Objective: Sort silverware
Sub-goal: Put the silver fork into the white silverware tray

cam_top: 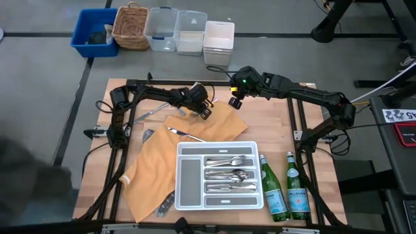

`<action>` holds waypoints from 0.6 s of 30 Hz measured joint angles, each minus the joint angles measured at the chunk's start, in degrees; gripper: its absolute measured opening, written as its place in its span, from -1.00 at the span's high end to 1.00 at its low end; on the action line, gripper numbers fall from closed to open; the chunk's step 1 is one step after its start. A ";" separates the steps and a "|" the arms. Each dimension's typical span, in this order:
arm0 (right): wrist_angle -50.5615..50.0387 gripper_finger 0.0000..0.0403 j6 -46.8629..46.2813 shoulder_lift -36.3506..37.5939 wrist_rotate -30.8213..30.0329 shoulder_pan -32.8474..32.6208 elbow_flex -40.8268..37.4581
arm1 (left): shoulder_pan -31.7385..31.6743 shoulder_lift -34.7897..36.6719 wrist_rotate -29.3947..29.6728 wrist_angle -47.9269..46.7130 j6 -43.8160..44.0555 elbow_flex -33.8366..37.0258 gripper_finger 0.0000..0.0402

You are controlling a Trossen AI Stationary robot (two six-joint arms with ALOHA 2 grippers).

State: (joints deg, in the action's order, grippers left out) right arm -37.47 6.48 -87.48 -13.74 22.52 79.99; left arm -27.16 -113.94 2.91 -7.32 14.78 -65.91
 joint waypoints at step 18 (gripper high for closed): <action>0.09 0.50 1.67 0.00 -0.96 0.00 0.00 | -0.91 10.50 -18.98 0.57 -0.23 -0.66 0.97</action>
State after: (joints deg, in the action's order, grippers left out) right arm -37.39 8.15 -87.48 -14.70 22.52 79.99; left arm -28.07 -103.43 -16.07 -6.76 14.55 -66.57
